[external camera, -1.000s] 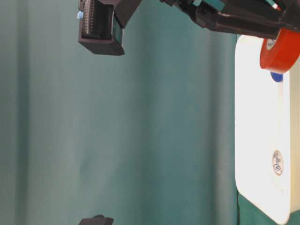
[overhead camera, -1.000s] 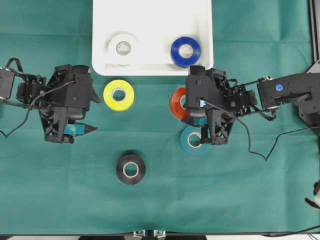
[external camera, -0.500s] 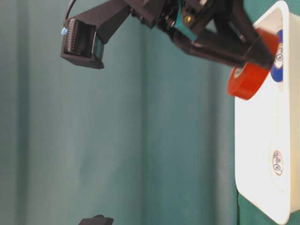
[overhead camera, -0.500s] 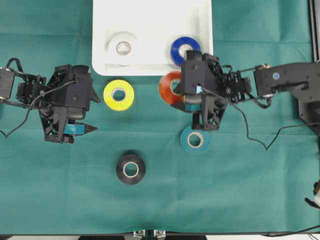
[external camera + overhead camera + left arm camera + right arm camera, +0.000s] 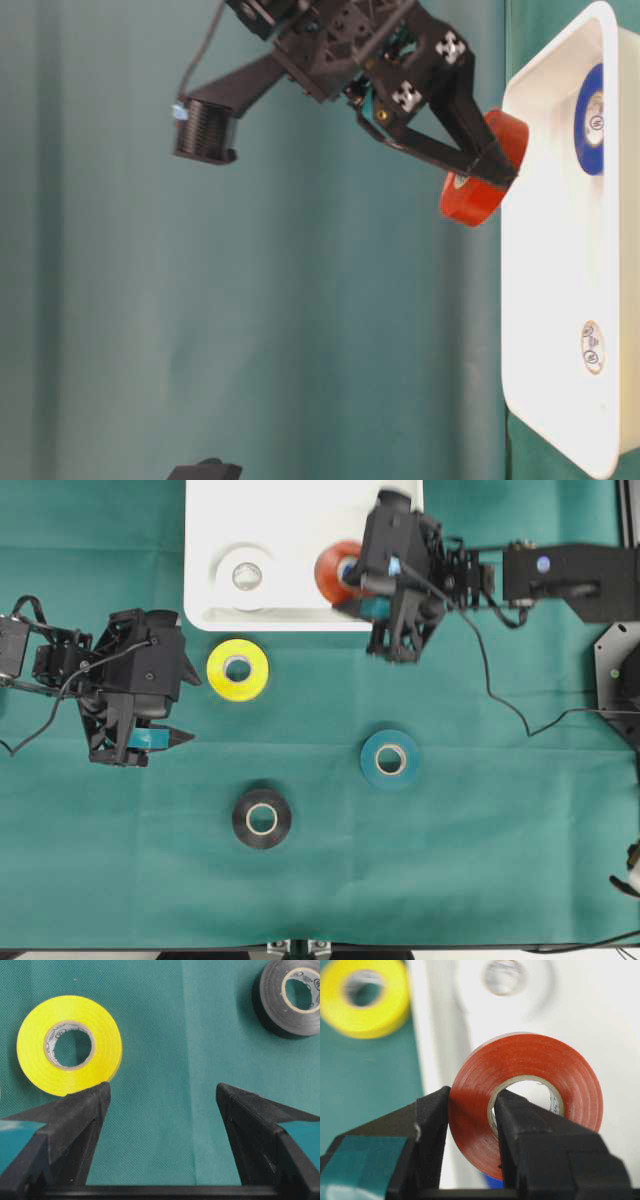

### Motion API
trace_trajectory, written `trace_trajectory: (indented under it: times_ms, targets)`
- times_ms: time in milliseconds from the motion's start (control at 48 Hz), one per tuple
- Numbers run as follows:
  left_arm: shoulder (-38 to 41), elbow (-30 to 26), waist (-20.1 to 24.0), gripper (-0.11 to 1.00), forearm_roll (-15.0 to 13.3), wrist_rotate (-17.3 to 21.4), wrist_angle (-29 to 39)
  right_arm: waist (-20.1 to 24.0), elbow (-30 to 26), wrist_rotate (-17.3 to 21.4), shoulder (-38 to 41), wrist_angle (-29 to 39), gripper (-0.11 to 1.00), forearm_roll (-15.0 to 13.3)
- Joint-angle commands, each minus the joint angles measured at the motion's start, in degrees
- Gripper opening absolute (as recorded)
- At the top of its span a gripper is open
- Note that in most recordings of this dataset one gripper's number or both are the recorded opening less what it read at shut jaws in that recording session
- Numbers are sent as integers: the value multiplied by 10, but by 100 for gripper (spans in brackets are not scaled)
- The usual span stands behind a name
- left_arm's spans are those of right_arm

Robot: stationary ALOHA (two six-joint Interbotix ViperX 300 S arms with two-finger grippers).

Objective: Put the tape alternately from left to right into the white case.
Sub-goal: 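Lift the orange-red roll and lower it into the tray's top-right corner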

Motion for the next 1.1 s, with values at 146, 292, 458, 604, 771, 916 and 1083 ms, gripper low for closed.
trace_trajectory:
  times_ms: [146,292,458,604,771,916,1083]
  targets:
    - [-4,-13,-1,87,-1,0,-3,-54,-13,-1,7,-6,30,-20]
    - [-4,-13,-1,88,-1,0,-4,-75,-12,-1,15,-8,30,-26]
    - [-4,-13,-1,87,-1,0,-4,-98,-10,-1,30,-24,30,-40]
    - [-4,-13,-1,87,-1,-2,-4,-115,-11,-1,49,-43,30,-45]
    - [-4,-11,-1,87,-2,-14,-4,-132,-11,-1,66,-54,30,-45]
    - [-4,-10,-1,87,-1,-16,-4,-138,-11,-2,72,-54,30,-46]
    - [-4,-10,-1,87,-1,-16,-4,-138,-11,-3,73,-54,30,-46]
